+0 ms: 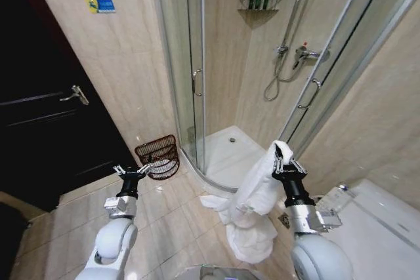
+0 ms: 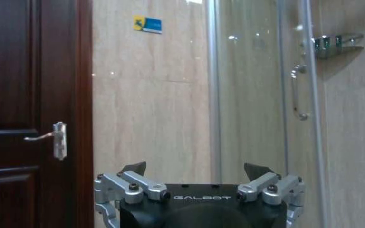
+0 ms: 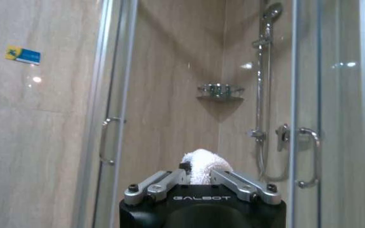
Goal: Discard the used towel into the hamper.
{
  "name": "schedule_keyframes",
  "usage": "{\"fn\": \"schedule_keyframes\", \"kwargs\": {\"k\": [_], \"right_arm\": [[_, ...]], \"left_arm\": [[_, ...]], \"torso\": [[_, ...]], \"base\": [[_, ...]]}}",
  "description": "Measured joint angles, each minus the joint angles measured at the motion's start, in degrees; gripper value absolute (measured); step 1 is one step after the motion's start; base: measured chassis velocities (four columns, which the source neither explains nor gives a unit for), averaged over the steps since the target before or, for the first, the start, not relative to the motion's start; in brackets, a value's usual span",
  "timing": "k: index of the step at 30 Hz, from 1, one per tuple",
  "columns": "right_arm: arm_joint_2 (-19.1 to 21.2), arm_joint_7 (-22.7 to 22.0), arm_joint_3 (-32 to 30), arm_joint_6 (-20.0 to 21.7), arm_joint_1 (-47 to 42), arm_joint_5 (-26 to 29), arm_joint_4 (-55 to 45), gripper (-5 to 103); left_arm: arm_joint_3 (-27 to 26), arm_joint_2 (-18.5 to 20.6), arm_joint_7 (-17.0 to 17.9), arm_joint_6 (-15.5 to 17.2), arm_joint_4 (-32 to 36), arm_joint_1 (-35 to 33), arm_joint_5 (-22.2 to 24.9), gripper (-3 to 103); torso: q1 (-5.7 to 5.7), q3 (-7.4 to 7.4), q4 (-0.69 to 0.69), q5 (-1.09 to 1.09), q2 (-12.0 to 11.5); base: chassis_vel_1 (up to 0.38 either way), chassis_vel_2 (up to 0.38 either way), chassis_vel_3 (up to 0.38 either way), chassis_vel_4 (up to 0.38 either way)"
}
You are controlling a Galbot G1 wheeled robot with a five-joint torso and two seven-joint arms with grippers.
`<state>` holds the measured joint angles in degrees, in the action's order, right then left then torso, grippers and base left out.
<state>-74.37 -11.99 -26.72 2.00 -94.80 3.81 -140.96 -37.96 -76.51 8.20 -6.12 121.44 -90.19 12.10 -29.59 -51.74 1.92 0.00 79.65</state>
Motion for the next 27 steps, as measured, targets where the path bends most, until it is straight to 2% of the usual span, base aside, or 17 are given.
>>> {"fn": "schedule_keyframes", "kwargs": {"k": [3, 13, 16, 21, 27], "right_arm": [[0.1, 0.0, 0.0, 0.0, 0.1, 0.0, 0.2, 4], [0.0, 0.2, 0.1, -1.5, 0.6, 0.9, 1.0, 4], [0.0, 0.3, 0.2, -1.6, 0.6, 1.0, 1.0, 4], [-0.2, 0.8, 0.6, -1.9, 0.7, 0.9, 1.3, 4], [-0.1, 1.0, 0.7, -2.1, 0.9, 0.9, 1.5, 4]], "left_arm": [[-0.1, 0.0, 0.0, 0.0, -0.1, 0.0, 0.0, 100], [-0.1, -0.2, 0.1, 0.5, -0.1, -0.3, 0.1, 100], [-0.1, -0.3, 0.1, 0.9, 0.0, -0.4, 0.1, 100], [-0.1, -0.6, 0.0, 1.3, 0.4, -0.6, 0.0, 100], [-0.2, -0.9, -0.3, 1.9, 0.7, -1.1, -0.6, 100]], "torso": [[-0.01, -0.01, 0.03, -0.03, 0.0], [0.00, 0.00, 0.01, -0.03, 0.0], [-0.01, 0.00, 0.05, -0.03, 0.0], [-0.02, -0.01, -0.01, 0.00, 0.0], [-0.02, -0.01, 0.02, 0.01, 0.0]], "base": [[0.221, 0.225, -0.205, -0.188], [0.208, 0.195, -0.220, -0.198], [0.076, 0.037, -0.008, -0.047], [-0.040, -0.023, 0.014, 0.010], [-0.024, -0.026, 0.016, 0.012]]}}
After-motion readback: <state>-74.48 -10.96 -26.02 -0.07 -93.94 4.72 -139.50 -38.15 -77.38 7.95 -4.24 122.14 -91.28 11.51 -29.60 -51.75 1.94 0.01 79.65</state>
